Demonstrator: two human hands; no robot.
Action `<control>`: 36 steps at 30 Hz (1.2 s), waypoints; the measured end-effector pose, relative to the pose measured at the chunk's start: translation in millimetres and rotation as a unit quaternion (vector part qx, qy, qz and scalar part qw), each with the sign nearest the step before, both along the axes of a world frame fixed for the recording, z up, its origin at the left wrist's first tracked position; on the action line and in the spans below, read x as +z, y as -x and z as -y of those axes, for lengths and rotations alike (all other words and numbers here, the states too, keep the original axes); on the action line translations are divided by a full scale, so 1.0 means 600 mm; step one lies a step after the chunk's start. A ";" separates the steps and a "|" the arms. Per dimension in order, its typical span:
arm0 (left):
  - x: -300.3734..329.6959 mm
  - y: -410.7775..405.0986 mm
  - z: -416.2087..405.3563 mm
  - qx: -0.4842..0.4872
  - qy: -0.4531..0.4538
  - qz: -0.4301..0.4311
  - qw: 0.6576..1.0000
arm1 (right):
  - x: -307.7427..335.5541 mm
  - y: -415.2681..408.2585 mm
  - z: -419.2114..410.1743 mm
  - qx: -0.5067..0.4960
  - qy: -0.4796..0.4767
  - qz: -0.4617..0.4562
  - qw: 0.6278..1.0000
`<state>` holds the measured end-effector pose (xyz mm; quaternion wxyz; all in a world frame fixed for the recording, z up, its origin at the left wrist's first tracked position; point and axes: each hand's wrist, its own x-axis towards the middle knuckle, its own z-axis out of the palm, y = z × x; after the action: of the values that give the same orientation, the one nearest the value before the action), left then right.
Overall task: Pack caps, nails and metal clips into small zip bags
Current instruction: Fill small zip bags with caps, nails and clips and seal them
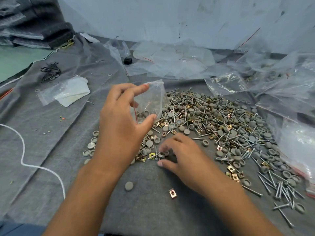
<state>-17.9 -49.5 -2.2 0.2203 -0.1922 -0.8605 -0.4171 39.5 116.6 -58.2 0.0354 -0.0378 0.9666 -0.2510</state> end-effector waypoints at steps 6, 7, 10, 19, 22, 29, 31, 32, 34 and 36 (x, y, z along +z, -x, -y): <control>-0.003 0.001 0.004 -0.010 0.010 -0.004 1.000 | 0.004 0.002 -0.006 -0.033 0.048 0.032 0.998; -0.003 0.001 0.004 -0.011 0.012 -0.003 1.000 | 0.006 0.004 -0.009 -0.043 0.058 0.035 0.997; -0.003 0.000 0.003 -0.018 0.015 0.002 1.000 | 0.010 0.006 -0.018 -0.057 0.095 0.062 0.992; -0.001 -0.005 -0.001 -0.035 0.034 0.003 0.999 | 0.014 0.001 -0.049 -0.062 0.126 0.065 0.988; -0.002 -0.007 -0.006 -0.048 0.042 -0.005 0.998 | 0.043 -0.001 -0.047 -0.057 0.269 -0.063 0.959; 0.000 -0.018 -0.036 -0.124 0.029 -0.010 0.992 | 0.100 0.012 -0.006 -0.015 0.243 -0.394 0.887; 0.001 -0.022 -0.044 -0.141 0.015 -0.005 0.990 | 0.092 0.013 -0.006 -0.034 0.139 -0.406 0.903; 0.001 -0.024 -0.046 -0.142 0.008 0.004 0.990 | 0.089 0.012 -0.008 -0.040 0.115 -0.403 0.907; 0.002 -0.025 -0.046 -0.141 -0.011 0.031 0.990 | 0.091 0.008 -0.018 -0.037 0.114 -0.395 0.911; 0.004 -0.025 -0.041 -0.142 -0.030 0.056 0.988 | 0.100 0.003 -0.028 -0.044 0.141 -0.408 0.901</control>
<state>-3.0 -24.7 0.4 0.1152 -0.2824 -0.8227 -0.4797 37.5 133.3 2.0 -0.3783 -0.0993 0.8516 -0.3490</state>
